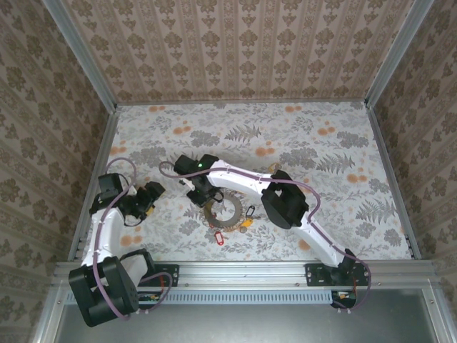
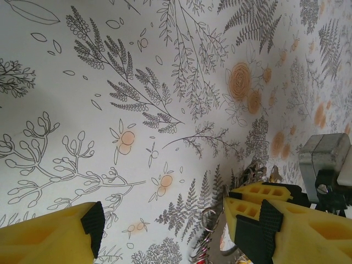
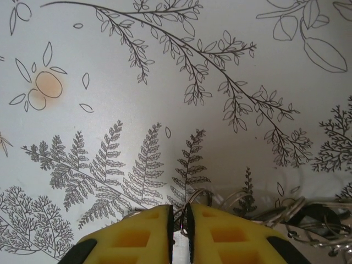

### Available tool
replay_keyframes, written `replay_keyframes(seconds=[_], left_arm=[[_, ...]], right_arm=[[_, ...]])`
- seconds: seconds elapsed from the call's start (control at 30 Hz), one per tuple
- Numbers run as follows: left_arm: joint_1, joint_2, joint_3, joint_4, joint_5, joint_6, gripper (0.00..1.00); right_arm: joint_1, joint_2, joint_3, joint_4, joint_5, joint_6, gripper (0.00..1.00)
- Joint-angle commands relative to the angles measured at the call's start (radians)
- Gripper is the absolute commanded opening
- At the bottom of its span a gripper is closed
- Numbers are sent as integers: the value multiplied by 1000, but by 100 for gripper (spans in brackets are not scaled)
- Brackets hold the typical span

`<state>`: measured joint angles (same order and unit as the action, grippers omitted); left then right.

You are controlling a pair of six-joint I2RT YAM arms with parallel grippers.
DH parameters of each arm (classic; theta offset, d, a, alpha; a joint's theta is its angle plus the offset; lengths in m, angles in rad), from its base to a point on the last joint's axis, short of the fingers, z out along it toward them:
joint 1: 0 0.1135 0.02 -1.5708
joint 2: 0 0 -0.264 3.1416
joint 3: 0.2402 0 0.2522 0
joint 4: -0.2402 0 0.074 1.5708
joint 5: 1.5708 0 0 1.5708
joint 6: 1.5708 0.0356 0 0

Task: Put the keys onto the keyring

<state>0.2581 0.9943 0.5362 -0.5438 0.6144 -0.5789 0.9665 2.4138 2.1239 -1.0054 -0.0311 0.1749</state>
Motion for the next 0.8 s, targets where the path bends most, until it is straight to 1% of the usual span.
replay_keyframes(seconds=[0.0,0.07,0.23,0.37,0.53,0.67,0.77], left_arm=[[10,3,-6,13,22,26,78],[9,3,-4,13,51,27,78],[10,1,-5,13,56,27,78],[9,3,-7,19,60,27,78],[9,3,-9,24,65,25,77],[9,3,-12,29,69,24,78],[9,6,-15,35,72,23,77]], right_arm=[[6,23,33,-68,57,8,19],[6,21,33,-73,85,17,20],[9,14,33,-75,145,30,19],[12,9,31,-72,163,31,16],[18,5,30,-68,207,42,17],[18,11,42,-91,287,82,16],[17,20,52,-105,321,103,17]])
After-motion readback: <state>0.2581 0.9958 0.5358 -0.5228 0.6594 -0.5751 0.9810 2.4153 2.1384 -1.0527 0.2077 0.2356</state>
